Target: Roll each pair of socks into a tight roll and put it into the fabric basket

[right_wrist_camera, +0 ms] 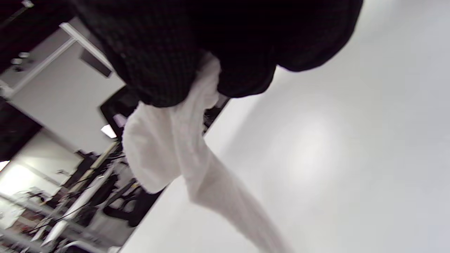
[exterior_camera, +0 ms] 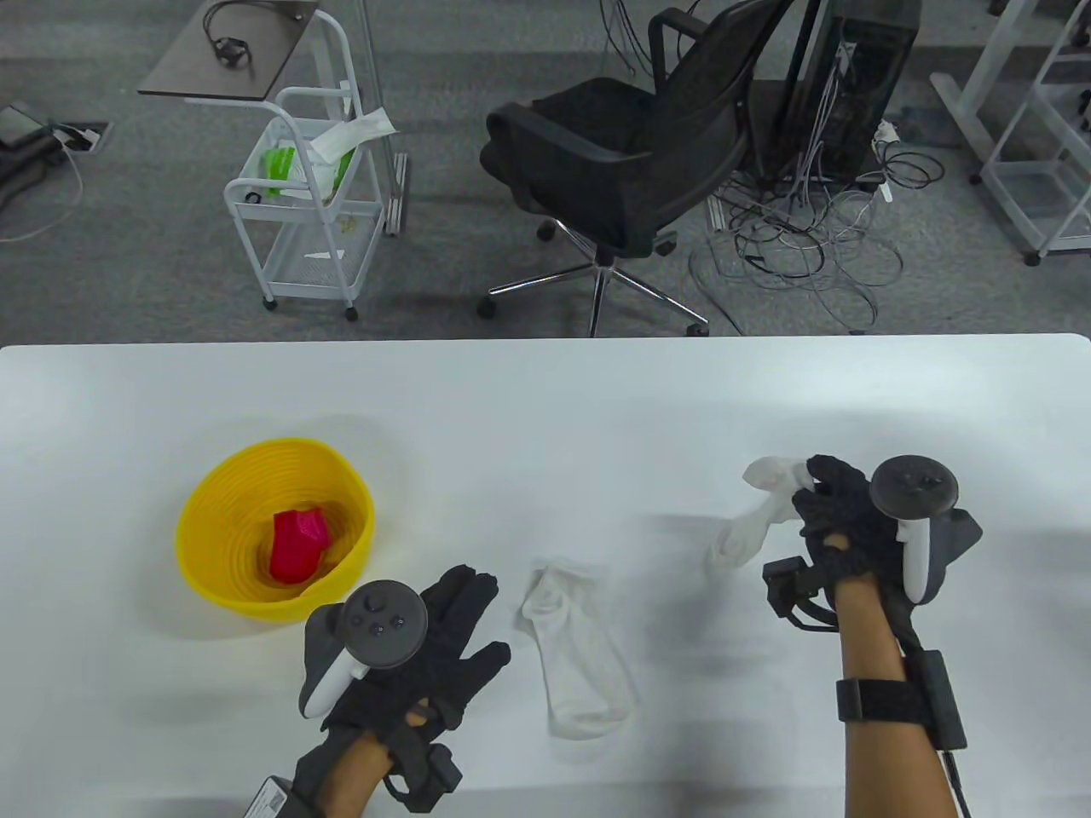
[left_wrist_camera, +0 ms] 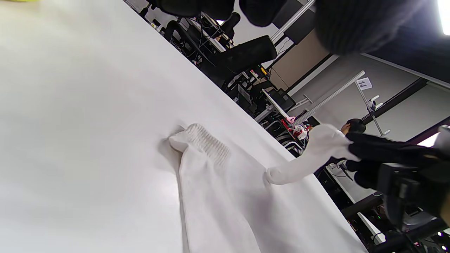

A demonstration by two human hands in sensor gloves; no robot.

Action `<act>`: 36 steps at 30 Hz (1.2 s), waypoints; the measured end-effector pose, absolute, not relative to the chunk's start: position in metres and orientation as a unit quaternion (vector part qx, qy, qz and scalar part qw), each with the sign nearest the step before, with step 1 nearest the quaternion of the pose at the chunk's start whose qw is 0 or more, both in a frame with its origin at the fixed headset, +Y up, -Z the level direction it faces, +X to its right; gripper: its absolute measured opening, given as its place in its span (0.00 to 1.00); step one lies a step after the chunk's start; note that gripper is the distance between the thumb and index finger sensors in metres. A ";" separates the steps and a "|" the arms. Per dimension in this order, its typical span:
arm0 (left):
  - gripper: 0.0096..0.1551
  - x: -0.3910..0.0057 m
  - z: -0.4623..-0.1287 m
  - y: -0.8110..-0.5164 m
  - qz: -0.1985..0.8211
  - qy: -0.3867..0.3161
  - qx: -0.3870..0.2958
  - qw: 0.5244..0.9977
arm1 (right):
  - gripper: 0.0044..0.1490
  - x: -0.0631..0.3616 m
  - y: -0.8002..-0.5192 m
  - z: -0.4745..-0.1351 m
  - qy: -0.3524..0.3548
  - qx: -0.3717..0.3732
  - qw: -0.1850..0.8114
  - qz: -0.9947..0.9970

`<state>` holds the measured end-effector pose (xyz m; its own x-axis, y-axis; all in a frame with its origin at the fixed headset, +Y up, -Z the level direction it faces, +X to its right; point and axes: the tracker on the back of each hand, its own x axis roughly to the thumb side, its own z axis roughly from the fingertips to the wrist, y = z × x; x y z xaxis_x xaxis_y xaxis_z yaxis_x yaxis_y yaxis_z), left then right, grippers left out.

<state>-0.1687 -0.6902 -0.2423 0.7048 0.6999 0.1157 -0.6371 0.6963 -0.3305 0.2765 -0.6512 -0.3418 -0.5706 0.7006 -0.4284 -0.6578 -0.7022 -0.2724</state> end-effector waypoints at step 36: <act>0.46 -0.188 -0.248 -0.690 0.400 -0.083 -0.140 0.902 | 0.30 0.108 -0.653 -0.280 0.264 0.223 0.344 0.873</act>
<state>-0.1883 -0.6902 -0.2479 0.6664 0.7446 0.0381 -0.6979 0.6410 -0.3195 0.1079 -0.6535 -0.2798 -0.6628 0.7192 0.2085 -0.4836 -0.6237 0.6141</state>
